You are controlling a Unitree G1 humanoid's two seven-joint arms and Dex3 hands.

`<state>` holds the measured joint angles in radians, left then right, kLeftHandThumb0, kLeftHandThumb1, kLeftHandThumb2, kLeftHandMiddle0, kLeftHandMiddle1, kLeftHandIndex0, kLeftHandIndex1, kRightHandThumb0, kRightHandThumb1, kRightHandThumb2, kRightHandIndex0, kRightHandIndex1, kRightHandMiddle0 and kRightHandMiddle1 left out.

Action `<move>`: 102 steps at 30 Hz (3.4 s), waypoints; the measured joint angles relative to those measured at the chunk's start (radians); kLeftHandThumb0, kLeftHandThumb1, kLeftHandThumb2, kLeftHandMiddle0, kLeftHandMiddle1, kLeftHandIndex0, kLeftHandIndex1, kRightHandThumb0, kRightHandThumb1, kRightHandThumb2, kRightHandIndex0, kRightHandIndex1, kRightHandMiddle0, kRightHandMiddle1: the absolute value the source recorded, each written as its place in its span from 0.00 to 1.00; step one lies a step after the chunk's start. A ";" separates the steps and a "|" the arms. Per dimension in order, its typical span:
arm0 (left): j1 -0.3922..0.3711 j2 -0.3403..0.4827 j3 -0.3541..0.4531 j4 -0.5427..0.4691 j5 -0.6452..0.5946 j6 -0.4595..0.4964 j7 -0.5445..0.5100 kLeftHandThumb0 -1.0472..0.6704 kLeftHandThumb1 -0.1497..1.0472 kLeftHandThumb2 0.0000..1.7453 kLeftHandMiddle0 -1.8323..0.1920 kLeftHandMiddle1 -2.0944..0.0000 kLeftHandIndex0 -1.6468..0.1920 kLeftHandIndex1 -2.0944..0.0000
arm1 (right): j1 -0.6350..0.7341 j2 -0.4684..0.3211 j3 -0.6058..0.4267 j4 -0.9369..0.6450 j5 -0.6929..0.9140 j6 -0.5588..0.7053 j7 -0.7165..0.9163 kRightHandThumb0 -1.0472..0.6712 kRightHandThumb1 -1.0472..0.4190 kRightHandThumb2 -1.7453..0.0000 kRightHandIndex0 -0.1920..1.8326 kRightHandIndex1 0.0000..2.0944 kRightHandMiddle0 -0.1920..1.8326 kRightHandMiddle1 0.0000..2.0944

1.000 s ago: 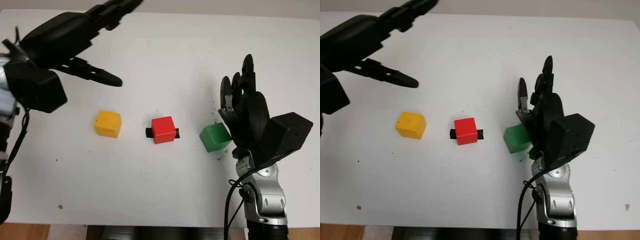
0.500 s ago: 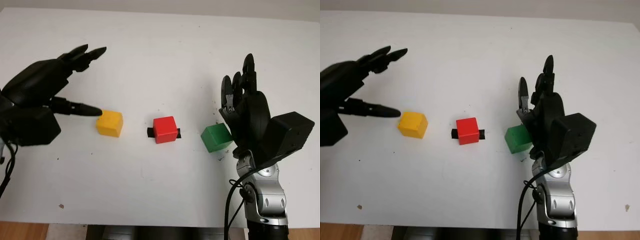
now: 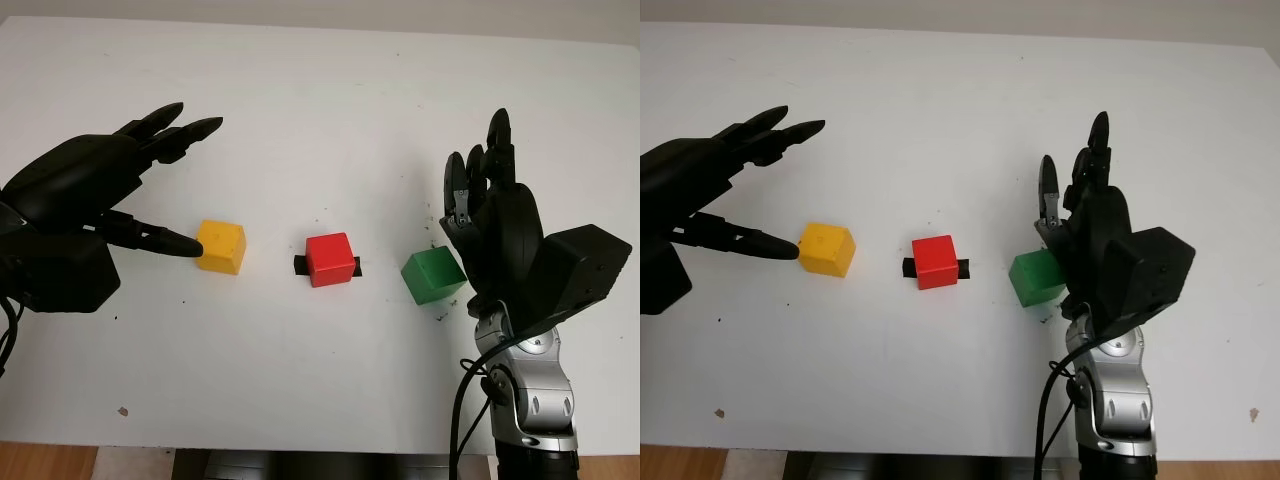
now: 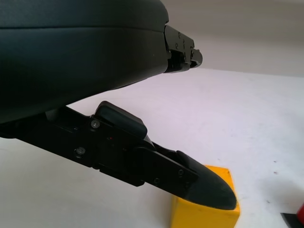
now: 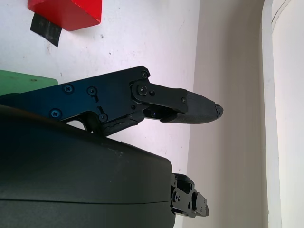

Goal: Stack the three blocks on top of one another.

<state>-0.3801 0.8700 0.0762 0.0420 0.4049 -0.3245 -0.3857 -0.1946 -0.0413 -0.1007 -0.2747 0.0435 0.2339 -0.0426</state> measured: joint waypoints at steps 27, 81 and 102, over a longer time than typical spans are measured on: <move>-0.008 -0.029 -0.119 0.032 0.224 -0.009 0.107 0.12 0.90 0.03 0.96 0.97 0.73 0.96 | 0.002 0.000 -0.003 0.000 0.003 0.000 0.003 0.24 0.00 0.68 0.00 0.00 0.00 0.00; -0.104 -0.055 -0.130 0.108 0.035 -0.157 0.164 0.33 1.00 0.04 0.72 0.97 0.72 0.32 | 0.003 -0.001 -0.003 -0.010 -0.005 0.045 -0.015 0.26 0.00 0.73 0.00 0.02 0.01 0.02; -0.312 -0.183 -0.126 -0.049 -0.377 0.311 -0.261 0.37 1.00 0.04 0.71 0.98 0.63 0.33 | -0.006 0.009 0.027 -0.014 -0.019 0.063 -0.030 0.26 0.00 0.72 0.00 0.00 0.00 0.01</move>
<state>-0.6916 0.6872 -0.0502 -0.0065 0.0275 -0.0139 -0.6463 -0.2004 -0.0323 -0.0736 -0.2885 0.0242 0.2973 -0.0730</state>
